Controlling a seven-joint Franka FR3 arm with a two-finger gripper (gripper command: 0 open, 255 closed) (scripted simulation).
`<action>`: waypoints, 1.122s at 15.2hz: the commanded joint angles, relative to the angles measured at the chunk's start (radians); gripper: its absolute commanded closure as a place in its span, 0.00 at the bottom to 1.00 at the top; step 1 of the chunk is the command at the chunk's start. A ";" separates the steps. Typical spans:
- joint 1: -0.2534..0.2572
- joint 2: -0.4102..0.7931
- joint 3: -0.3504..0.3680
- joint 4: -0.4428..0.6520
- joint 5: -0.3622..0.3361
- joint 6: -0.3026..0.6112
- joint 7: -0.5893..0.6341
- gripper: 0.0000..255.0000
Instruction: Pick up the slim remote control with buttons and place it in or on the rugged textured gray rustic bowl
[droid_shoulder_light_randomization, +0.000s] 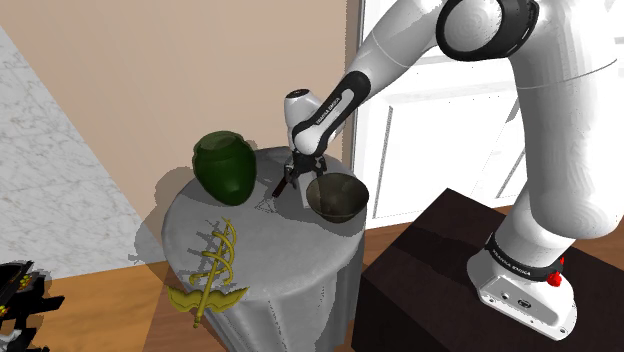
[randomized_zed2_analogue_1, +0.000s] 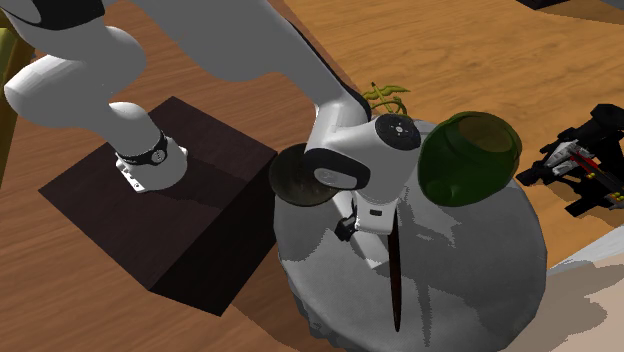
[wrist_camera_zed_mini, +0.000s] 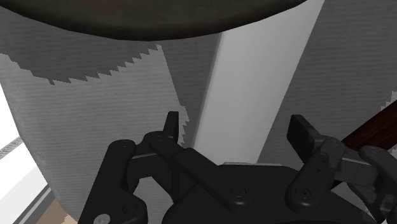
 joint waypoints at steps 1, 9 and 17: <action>0.000 0.000 0.000 0.000 0.000 0.000 0.000 0.00; 0.000 0.000 0.000 0.000 0.000 0.000 0.000 1.00; -0.006 -0.051 0.008 -0.002 0.011 -0.049 -0.008 1.00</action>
